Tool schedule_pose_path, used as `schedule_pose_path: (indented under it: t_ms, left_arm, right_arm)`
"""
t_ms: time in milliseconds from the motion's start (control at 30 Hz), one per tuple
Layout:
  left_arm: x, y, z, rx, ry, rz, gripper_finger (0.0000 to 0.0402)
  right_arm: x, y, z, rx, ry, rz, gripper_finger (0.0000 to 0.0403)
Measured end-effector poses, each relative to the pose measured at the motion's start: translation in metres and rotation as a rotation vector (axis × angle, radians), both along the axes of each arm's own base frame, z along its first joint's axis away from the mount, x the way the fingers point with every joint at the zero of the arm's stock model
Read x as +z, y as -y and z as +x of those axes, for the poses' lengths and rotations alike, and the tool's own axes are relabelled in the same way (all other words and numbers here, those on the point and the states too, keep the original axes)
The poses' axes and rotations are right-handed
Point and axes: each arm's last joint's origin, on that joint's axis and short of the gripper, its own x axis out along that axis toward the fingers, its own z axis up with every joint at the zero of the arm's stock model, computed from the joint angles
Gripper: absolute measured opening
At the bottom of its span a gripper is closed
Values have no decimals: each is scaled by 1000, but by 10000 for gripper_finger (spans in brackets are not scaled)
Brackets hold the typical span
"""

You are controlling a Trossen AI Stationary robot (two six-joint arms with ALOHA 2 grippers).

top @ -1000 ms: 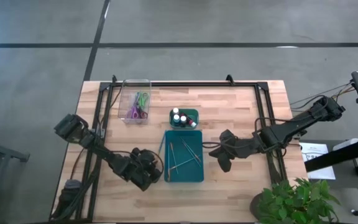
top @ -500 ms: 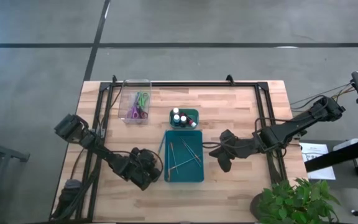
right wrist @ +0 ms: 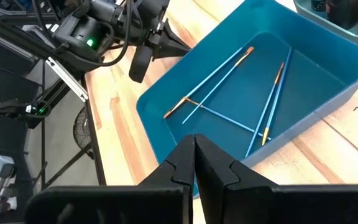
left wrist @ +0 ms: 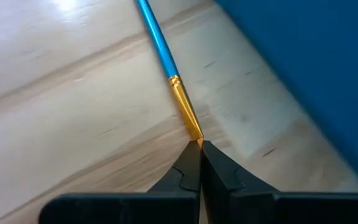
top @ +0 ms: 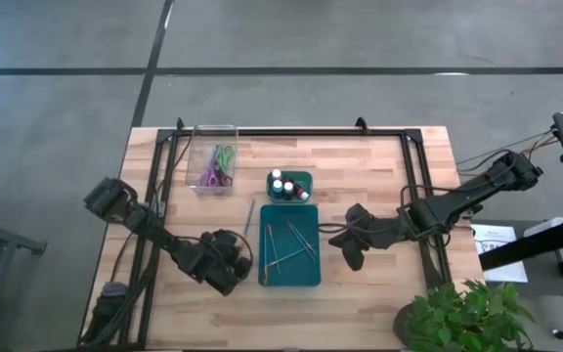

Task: Pick & Place Paint Supplies
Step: Put the blue paintbrush into the blue bin

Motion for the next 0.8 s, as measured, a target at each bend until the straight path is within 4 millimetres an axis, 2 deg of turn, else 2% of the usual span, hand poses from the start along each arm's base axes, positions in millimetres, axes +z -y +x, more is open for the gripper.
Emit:
schedule_pose_path:
  t_ms: [233, 567, 800]
  left_arm:
    - [15, 1, -6, 11, -90, -2, 1]
    - [58, 25, -8, -39, 101, -18, 0]
    - [85, 28, -8, -24, 119, 16, 0]
  right_arm:
    - [0, 0, 0, 7, 2, -14, 9]
    - [1, 1, 1, 1, 15, -52, 9]
    - [1, 1, 1, 6, 17, -77, 9]
